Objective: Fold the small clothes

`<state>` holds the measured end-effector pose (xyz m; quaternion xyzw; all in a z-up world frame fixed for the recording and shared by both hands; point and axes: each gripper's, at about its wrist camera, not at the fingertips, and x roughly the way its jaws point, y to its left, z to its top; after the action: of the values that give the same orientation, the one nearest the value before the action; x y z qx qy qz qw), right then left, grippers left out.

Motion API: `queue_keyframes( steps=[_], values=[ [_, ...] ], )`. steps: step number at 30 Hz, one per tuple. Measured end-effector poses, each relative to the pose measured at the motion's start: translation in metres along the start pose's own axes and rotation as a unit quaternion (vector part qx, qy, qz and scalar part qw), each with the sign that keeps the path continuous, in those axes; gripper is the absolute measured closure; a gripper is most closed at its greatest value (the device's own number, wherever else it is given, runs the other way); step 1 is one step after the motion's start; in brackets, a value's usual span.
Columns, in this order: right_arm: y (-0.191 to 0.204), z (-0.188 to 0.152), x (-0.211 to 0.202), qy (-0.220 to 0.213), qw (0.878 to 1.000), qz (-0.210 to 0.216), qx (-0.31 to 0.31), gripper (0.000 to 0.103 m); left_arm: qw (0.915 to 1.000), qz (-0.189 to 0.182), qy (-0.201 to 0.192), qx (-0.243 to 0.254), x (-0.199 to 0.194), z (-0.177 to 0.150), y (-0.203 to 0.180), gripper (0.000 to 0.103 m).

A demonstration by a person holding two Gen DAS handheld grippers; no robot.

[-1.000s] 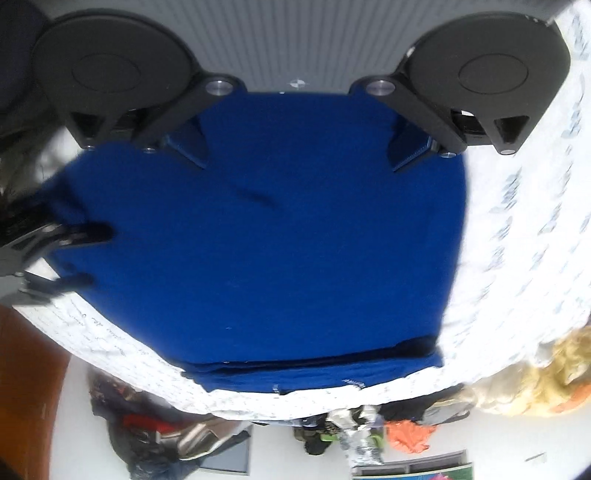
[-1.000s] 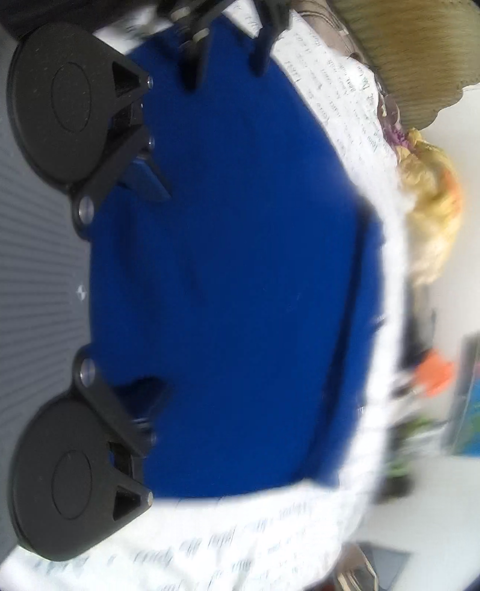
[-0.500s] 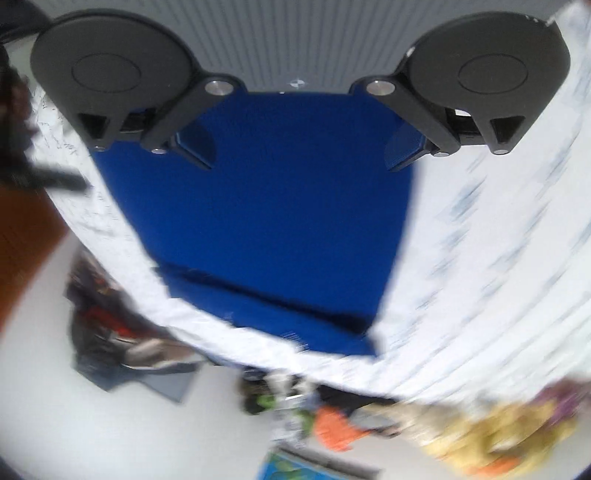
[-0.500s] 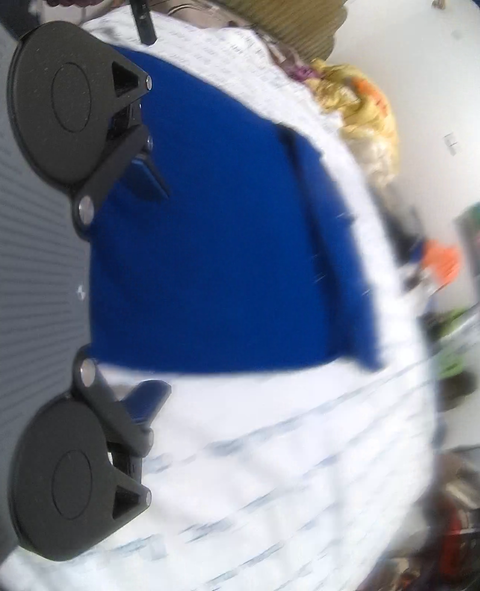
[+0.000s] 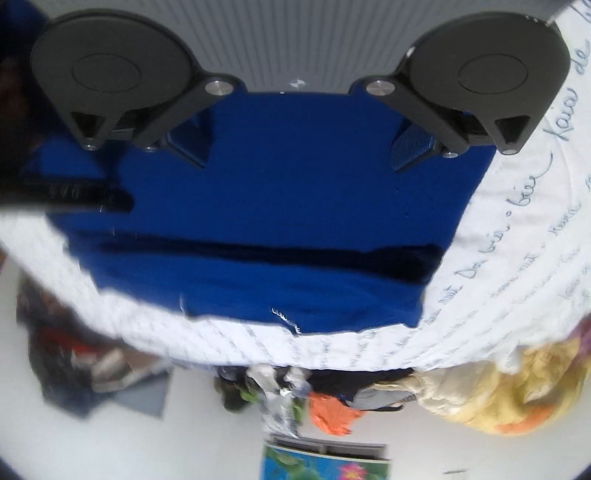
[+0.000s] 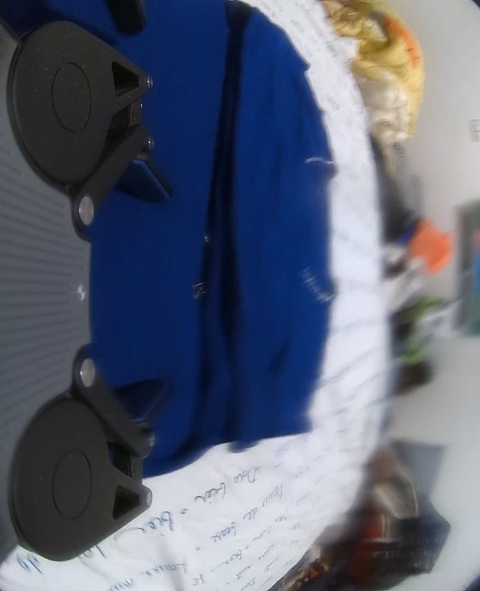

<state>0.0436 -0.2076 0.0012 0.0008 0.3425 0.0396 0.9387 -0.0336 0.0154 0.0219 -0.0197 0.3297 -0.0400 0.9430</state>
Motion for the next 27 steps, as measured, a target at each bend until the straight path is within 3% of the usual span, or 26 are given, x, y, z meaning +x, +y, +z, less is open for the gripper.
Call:
queue_keyframes(
  steps=[5, 8, 11, 27],
  values=[
    [-0.005, -0.02, -0.028, 0.013, 1.0, 0.004, -0.007, 0.0, 1.0, -0.008, -0.002, -0.004, -0.005, -0.002, 0.006, 0.0],
    [-0.008, -0.041, -0.048, -0.008, 1.0, 0.013, -0.005, 0.0, 1.0, -0.004, -0.001, 0.001, -0.005, -0.003, 0.003, 0.0],
    [-0.005, -0.04, -0.043, -0.008, 1.0, 0.011, -0.008, 0.0, 1.0, 0.0, 0.004, 0.009, 0.015, 0.007, -0.002, 0.0],
    [-0.004, -0.036, -0.041, -0.011, 1.0, 0.008, -0.006, 0.0, 1.0, -0.008, 0.002, 0.001, 0.022, 0.011, 0.005, 0.0]
  ],
)
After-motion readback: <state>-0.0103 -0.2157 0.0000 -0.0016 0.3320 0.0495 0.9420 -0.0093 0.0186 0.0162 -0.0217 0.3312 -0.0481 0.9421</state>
